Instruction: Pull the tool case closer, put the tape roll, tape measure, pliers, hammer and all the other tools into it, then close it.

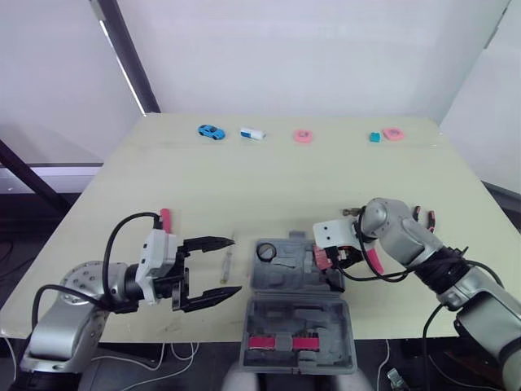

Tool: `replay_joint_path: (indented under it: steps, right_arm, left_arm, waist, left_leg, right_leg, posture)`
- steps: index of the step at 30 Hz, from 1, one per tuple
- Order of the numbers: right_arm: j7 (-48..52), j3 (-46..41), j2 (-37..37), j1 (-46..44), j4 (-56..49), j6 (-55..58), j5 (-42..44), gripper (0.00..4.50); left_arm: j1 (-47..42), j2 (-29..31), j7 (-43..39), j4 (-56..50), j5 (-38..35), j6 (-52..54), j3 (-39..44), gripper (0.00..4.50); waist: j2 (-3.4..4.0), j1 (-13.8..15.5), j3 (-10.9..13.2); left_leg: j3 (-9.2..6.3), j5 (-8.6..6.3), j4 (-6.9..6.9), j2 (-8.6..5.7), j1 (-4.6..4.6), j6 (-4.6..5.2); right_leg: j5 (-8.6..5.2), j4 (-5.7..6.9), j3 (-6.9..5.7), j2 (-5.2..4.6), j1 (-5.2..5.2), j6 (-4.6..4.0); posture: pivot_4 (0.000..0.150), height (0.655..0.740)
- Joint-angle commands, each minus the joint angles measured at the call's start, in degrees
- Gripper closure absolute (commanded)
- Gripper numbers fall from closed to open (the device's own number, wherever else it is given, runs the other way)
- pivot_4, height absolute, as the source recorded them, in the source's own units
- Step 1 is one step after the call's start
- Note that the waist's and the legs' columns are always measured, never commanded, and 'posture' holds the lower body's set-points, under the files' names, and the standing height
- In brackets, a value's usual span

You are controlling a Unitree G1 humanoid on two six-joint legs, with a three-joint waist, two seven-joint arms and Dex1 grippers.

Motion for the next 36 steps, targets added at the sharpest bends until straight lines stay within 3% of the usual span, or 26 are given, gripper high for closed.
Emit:
replay_joint_path:
  steps: [1, 3, 15, 22, 25, 30, 31, 36]
  right_arm:
    - [-0.57, -1.05, 0.09, 0.82, -1.28, 0.44, -0.22, 0.62]
    - [-0.78, -1.40, 0.16, 0.84, -1.62, 0.45, 0.02, 0.03]
    - [2.53, -9.23, -4.12, 2.22, -14.78, 8.32, 7.07, 0.03]
    - [-0.10, -20.00, -3.18, 9.32, -14.60, 4.66, 19.06, 0.03]
    - [-4.62, -25.10, -1.78, 13.86, -13.94, 1.21, 22.51, 0.89]
    - [-8.78, -27.61, -0.70, 18.21, -14.51, -0.05, 25.03, 3.51]
    - [-9.50, -28.42, 0.42, 19.00, -14.30, -0.60, 26.52, 3.86]
    - [-13.00, -30.82, 3.49, 21.98, -11.21, -7.55, 29.15, 3.86]
  left_arm:
    - [-0.53, 0.07, -0.29, -0.61, 0.03, -0.51, 0.29, 0.00]
    - [-0.56, 0.02, -0.33, -0.61, 0.10, -0.54, 0.14, 0.00]
    - [-0.37, 0.01, -0.30, -0.58, 0.36, -0.59, 0.11, 0.00]
    - [-0.47, -0.35, -0.50, -0.37, 0.52, -0.76, 0.07, 0.00]
    - [-0.72, -0.35, -0.84, 0.06, 0.50, -0.84, 0.05, 0.00]
    - [-1.34, -0.35, -1.35, 0.69, 0.65, -0.90, -0.08, 0.00]
    - [-1.51, -0.40, -1.44, 0.79, 0.66, -0.88, -0.14, 0.00]
    - [-2.19, -0.52, -1.86, 1.43, 0.87, -0.95, -0.48, 0.00]
  waist:
    - [0.00, 0.03, 0.00]
    - [0.00, 0.04, 0.00]
    - [0.02, 0.15, 0.02]
    - [0.01, 0.18, 0.01]
    - [0.00, 0.17, 0.01]
    - [0.01, 0.08, 0.01]
    - [0.00, 0.11, 0.01]
    - [0.01, 0.10, 0.01]
  left_leg:
    - [0.00, 0.00, 0.00, 0.00, 0.00, 0.00]
    - [0.00, 0.00, 0.00, 0.00, 0.00, 0.00]
    - [-0.01, 0.00, -0.01, 0.00, -0.04, 0.00]
    - [-0.01, 0.00, -0.01, 0.00, -0.04, 0.00]
    - [-0.02, 0.00, -0.01, 0.00, -0.04, 0.00]
    - [0.00, 0.00, -0.01, 0.00, -0.03, 0.00]
    - [0.00, 0.00, -0.01, 0.00, -0.03, 0.00]
    - [-0.01, 0.00, -0.02, 0.00, -0.03, 0.00]
  right_leg:
    - [0.00, 0.00, 0.00, 0.00, 0.00, 0.00]
    - [0.00, 0.00, 0.00, 0.00, 0.00, 0.00]
    - [0.00, -0.03, -0.02, -0.02, 0.00, 0.00]
    - [-0.01, -0.04, -0.03, -0.02, 0.01, -0.02]
    - [0.00, -0.04, -0.02, -0.02, 0.01, 0.01]
    - [0.00, -0.03, 0.00, -0.02, 0.00, 0.01]
    - [0.00, -0.03, 0.00, -0.01, 0.01, 0.01]
    - [0.01, -0.03, 0.00, 0.00, 0.01, 0.02]
  posture:
    - [0.150, 0.7400]
    - [0.150, 0.7400]
    - [0.150, 0.7400]
    - [0.150, 0.7400]
    - [0.150, 0.7400]
    - [0.150, 0.7400]
    - [0.150, 0.7400]
    - [0.150, 0.7400]
